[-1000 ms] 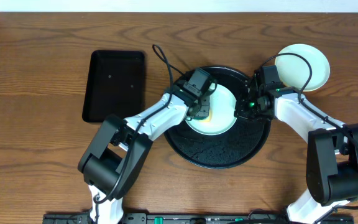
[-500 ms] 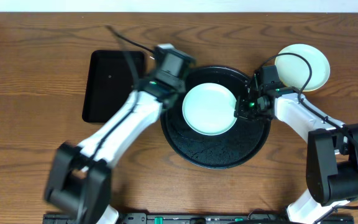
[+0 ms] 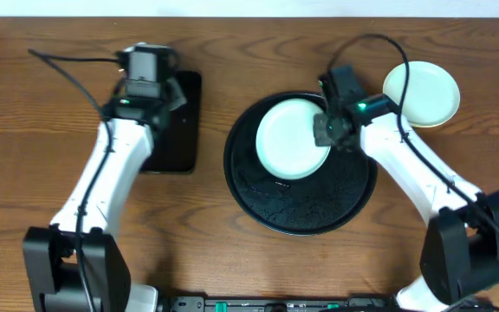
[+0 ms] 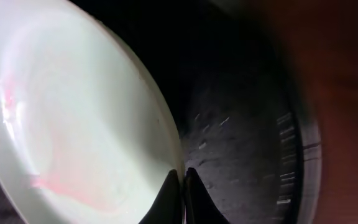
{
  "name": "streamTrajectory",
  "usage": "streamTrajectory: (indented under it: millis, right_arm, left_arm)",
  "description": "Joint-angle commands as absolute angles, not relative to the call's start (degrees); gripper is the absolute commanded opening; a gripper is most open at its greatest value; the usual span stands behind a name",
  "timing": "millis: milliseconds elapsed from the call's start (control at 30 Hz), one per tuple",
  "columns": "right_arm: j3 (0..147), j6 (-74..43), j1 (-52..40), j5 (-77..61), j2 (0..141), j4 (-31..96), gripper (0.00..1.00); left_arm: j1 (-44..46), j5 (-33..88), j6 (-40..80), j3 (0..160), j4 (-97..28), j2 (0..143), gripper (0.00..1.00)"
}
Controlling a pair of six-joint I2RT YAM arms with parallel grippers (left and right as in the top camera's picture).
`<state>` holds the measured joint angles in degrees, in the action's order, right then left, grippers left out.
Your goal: Clean dirty plates on tray and stack at the side
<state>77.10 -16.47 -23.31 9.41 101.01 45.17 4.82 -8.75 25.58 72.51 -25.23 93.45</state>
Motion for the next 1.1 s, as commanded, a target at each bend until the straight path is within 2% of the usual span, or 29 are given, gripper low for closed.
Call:
streamTrajectory:
  millis: [0,167,333,433,467,600,933,1067]
  right_arm:
    - [80.51,-10.98,-27.7,29.06,99.0,45.63,0.01]
    - [82.61,-9.1,-34.04,46.76,98.98,44.88,0.01]
    - [82.87,-6.66,-39.48,55.7,98.98,44.14,0.01]
    - [82.89,-5.87,-41.52,58.74,98.98,44.16,0.01]
    - [82.89,-5.89,-42.0,59.96,98.98,44.16,0.01]
    - [82.89,-5.89,-43.0,61.93,98.98,44.14,0.01]
    - [82.89,-8.71,-43.03,61.91,98.98,44.18,0.01]
    - [82.89,-8.73,-43.03,61.91,98.98,44.07,0.01]
  left_arm:
    - [0.21,-0.71,25.1,72.42,-25.43,96.33,0.08]
    - [-4.64,7.07,25.12,72.42,-25.41,101.65,0.08]
    - [-6.42,8.56,25.12,72.44,-25.19,106.48,0.08]
    - [-6.46,8.58,25.12,72.42,-25.08,107.11,0.17]
    - [-6.46,8.58,25.12,72.44,-25.04,107.11,0.23]
    - [-6.46,8.58,25.12,72.44,-24.82,107.04,0.4]
    - [-6.46,8.58,25.12,73.14,-24.82,100.01,0.41]
    - [-6.46,8.56,25.12,73.14,-24.84,93.25,0.46]
